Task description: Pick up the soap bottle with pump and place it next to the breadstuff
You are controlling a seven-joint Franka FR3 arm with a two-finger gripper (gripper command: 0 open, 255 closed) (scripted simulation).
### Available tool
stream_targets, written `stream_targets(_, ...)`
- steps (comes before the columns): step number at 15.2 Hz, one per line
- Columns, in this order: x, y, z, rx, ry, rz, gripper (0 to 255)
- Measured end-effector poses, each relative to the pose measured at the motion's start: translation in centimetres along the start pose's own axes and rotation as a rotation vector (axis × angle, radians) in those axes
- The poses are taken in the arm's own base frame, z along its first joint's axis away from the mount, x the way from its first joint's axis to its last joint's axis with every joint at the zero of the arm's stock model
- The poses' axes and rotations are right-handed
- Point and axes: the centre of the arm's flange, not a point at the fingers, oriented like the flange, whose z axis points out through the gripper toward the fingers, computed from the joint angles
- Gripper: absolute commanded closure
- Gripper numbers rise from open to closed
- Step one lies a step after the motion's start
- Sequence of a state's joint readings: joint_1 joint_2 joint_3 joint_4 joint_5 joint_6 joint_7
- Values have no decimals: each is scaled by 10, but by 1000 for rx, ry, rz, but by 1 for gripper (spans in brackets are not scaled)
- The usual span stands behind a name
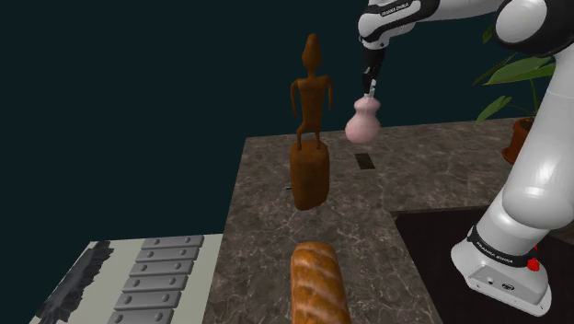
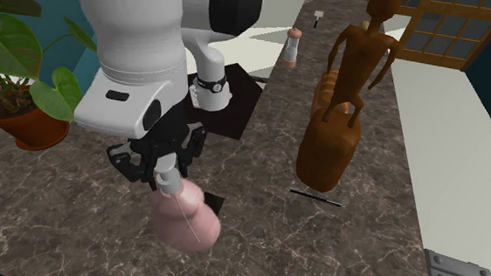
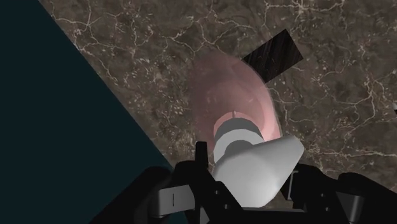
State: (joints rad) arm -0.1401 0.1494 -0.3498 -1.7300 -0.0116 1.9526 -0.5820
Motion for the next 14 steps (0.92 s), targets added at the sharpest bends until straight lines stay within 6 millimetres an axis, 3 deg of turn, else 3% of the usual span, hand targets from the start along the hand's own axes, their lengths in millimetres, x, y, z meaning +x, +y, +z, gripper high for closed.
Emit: stream_targets(14, 2, 6, -74, 0, 0, 0, 255)
